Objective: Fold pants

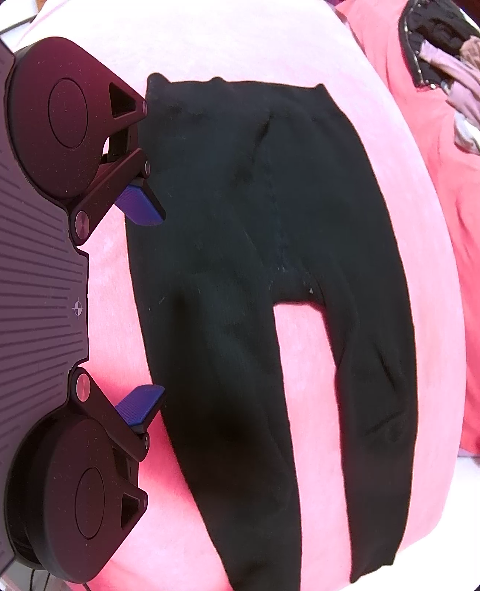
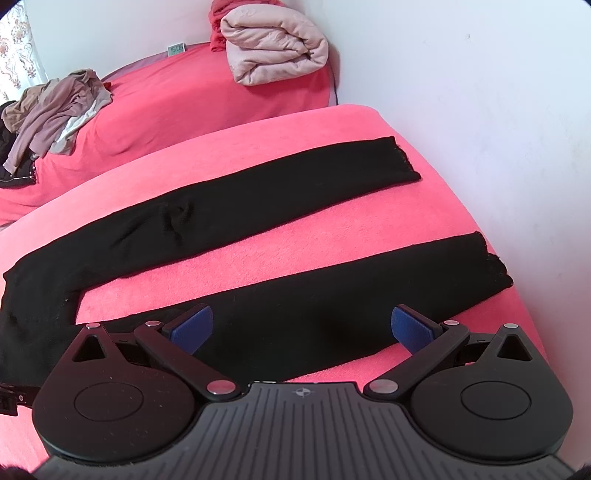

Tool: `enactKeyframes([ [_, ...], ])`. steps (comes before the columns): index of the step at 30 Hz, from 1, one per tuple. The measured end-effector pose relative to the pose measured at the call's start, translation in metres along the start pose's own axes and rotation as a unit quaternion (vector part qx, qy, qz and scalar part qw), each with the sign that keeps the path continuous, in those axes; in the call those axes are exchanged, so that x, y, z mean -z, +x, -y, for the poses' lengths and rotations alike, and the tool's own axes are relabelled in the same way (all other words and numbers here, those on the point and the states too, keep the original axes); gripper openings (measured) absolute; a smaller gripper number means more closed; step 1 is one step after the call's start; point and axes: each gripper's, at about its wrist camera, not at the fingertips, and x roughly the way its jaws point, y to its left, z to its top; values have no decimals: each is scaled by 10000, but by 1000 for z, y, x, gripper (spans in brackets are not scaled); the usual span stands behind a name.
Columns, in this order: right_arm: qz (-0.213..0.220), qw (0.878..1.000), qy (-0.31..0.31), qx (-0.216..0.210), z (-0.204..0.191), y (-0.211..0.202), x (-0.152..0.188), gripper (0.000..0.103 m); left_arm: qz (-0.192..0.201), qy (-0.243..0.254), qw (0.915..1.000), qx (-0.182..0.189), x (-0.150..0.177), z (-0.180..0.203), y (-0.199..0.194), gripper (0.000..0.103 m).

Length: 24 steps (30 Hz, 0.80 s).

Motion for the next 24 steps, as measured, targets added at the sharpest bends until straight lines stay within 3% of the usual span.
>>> enactKeyframes([
  [8, -17, 10000, 18, 9, 0, 0, -2, 103, -88, -487, 9988, -9, 0, -26, 6, 103],
  [24, -48, 9998, 144, 160, 9, 8, -12, 103, -175, -1452, 9875, -583, 6, -103, 18, 103],
])
